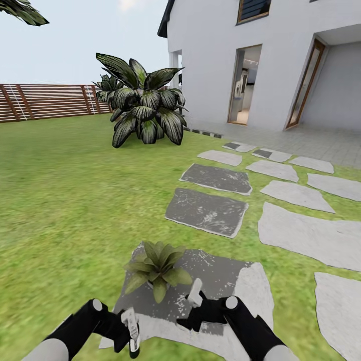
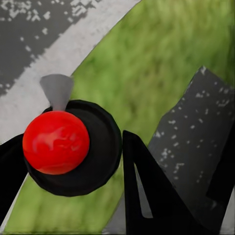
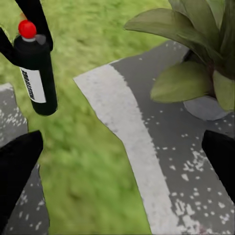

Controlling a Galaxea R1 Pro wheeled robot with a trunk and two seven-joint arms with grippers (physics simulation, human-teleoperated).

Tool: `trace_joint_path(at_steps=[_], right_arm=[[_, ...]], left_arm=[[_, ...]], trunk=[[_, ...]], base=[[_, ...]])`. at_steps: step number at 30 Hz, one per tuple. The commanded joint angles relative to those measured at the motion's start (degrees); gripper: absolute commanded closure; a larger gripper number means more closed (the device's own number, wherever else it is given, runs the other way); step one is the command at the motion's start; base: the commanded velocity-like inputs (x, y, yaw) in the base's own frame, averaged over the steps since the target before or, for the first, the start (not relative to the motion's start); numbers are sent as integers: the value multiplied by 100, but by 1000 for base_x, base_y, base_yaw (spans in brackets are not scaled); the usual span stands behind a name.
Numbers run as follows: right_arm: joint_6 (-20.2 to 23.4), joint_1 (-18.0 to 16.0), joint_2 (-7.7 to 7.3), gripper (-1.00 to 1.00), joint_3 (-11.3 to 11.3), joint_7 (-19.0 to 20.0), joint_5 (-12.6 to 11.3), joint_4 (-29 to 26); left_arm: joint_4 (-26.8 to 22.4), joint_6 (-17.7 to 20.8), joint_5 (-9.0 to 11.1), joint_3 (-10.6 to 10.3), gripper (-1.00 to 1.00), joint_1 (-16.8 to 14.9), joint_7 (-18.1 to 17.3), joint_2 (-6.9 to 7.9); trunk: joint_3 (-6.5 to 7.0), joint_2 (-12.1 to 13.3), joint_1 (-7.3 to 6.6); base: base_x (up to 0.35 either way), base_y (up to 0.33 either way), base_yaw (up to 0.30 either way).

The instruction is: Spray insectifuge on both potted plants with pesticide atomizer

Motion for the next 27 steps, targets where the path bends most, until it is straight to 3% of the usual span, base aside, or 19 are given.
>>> trace_joint_path(at_steps=[1,9,13,16,23,27], right_arm=[[37,-49,8,100,0,83,41,-12],[69,-106,15,100,18,155,41,-15],[74,-110,16,100,24,381,49,-89],[98,-109,20,100,31,541,60,-179],[104,-110,78,100,33,595,417,-200],[104,-109,92,100,33,596,462,-199]], left_arm=[[-16,49,-71,-65,100,-3,-21,-4],[-26,55,-152,-107,100,-5,-25,-40],[-28,99,-168,-118,100,-10,-25,-218],[-30,389,-164,-124,100,-133,-25,-348],[-139,530,-157,-145,100,-222,-81,-563],[-148,530,-156,-380,100,-224,-211,-623]], trunk=[[-5,-2,-1],[-5,-2,-1],[-5,-2,-1],[-5,-2,-1],[-5,-2,-1],[-5,-2,-1]], base=[[0,0,0],[0,0,0],[0,0,0],[0,0,0],[0,0,0],[0,0,0]])
